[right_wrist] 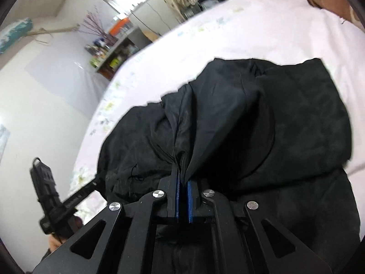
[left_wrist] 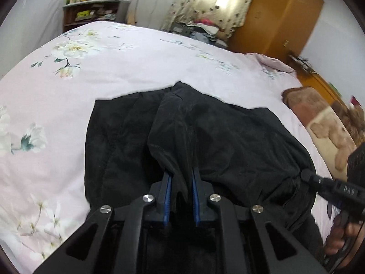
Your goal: Fold large clothes
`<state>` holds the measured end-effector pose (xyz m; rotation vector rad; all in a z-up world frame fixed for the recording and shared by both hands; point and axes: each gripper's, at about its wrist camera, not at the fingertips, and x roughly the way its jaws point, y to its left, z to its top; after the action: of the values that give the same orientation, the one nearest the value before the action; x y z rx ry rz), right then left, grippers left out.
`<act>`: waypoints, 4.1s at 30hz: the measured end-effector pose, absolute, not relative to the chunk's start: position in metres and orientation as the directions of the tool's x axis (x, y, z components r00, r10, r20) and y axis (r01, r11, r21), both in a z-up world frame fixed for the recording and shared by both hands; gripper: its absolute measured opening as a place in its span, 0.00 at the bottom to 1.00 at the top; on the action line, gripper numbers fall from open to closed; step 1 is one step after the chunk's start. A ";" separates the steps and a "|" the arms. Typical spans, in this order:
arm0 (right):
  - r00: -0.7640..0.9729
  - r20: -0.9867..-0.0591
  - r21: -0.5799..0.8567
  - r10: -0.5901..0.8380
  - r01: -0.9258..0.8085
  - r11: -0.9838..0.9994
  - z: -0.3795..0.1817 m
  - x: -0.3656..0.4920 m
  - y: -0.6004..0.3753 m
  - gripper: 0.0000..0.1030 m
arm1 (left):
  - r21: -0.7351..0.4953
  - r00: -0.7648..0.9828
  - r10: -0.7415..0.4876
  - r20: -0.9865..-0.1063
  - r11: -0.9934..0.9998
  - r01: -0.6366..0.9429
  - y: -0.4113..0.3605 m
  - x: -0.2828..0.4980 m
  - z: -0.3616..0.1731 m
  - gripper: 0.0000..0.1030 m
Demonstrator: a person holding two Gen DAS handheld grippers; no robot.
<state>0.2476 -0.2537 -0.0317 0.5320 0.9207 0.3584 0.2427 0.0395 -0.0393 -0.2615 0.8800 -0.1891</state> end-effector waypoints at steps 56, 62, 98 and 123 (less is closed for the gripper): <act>0.552 -0.794 0.183 0.257 -0.186 0.965 -0.099 0.260 -0.229 0.22 | -0.176 0.602 -0.243 -0.761 0.970 0.169 -0.012 0.235 -0.102 0.28; 0.536 -0.806 0.175 0.250 -0.187 0.967 -0.100 0.260 -0.230 0.22 | -0.183 0.571 -0.245 -0.784 0.969 0.164 -0.009 0.235 -0.086 0.27; 0.500 -0.814 0.208 0.296 -0.225 0.952 -0.109 0.244 -0.201 0.23 | -0.210 0.565 -0.280 -0.776 0.960 0.186 -0.012 0.220 -0.096 0.32; 0.660 -0.719 0.118 0.219 -0.195 0.974 0.000 0.045 -0.229 0.32 | -0.156 0.672 -0.197 -0.714 0.980 0.122 0.033 0.036 0.004 0.46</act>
<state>0.0446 -0.2286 -0.0004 0.0313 0.8176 0.2340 0.0356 0.0329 0.0041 -0.0977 0.8148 -0.1799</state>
